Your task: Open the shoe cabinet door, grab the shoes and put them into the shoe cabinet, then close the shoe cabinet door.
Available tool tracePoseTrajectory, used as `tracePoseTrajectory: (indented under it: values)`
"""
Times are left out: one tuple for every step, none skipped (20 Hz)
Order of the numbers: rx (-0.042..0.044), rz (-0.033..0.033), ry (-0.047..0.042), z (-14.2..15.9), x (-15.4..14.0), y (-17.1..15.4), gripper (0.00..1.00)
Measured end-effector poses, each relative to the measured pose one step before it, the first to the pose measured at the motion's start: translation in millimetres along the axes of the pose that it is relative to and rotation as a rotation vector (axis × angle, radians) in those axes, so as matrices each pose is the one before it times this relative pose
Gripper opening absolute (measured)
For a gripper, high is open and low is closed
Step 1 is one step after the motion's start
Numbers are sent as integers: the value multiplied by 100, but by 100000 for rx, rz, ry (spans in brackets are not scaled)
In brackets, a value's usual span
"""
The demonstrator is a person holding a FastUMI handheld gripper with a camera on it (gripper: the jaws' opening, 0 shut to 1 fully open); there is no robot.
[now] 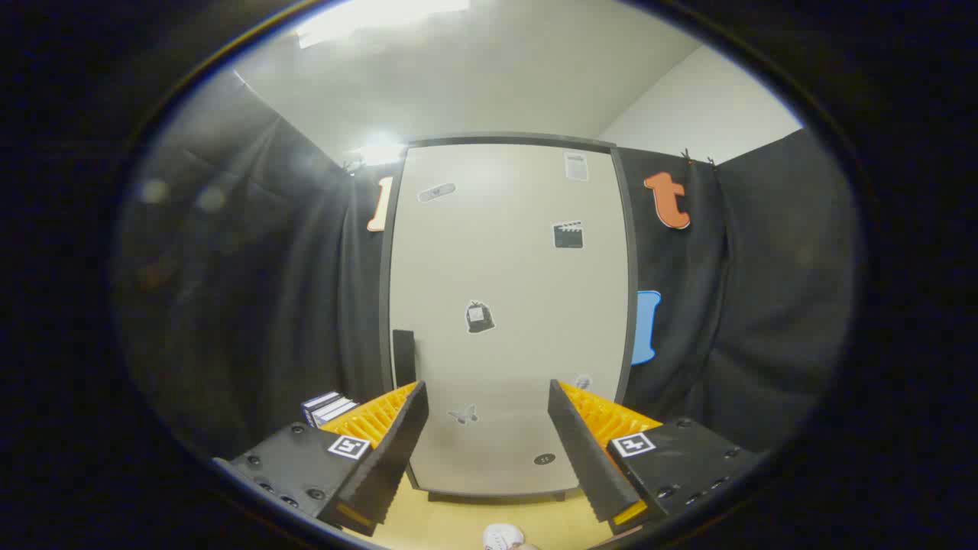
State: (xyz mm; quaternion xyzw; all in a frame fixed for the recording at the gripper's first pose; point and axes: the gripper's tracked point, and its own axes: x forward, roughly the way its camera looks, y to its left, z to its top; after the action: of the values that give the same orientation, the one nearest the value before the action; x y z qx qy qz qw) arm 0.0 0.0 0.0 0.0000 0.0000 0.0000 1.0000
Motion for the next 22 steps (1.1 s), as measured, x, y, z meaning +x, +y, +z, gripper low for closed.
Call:
tracePoseTrajectory:
  values:
    - [118, -19, -119, 31, 12, 17, 99]
    - [-26, -139, 9, 83, -15, -32, 99]
    - [-133, -240, 191, -54, -28, -3, 99]
    - [-84, 253, 316, -114, -96, 100, 99]
    - [86, 138, 158, -19, -21, 52, 99]
    - [371, 5, -43, -50, 99, 36, 99]
    - [328, 351, -246, -48, 201, 192, 99]
    - [47, 835, -382, 4, 457, 520, 99]
    - [-262, 1309, 385, -215, 454, 634, 99]
    - [-474, 1173, 1050, -326, 533, 615, 99]
    - [-339, 637, 1124, -352, 382, 282, 99]
    - [175, 899, 847, -272, 288, 406, 99]
    - [489, 725, 362, -146, 213, 323, 99]
    - [225, 230, -12, -20, 167, 97, 99]
    - [-83, -104, -148, -7, 127, -6, 99]
    - [-221, -417, -206, -6, -42, -93, 99]
    - [39, -324, -248, 38, 0, -91, 99]
    - [189, -350, -369, 158, 5, -36, 99]
    - [353, -280, -225, 76, 80, -91, 99]
    - [234, -440, -93, 135, 68, -108, 99]
    - [202, -349, 18, 36, 39, -80, 99]
    - [430, -429, -28, -7, 70, -80, 98]
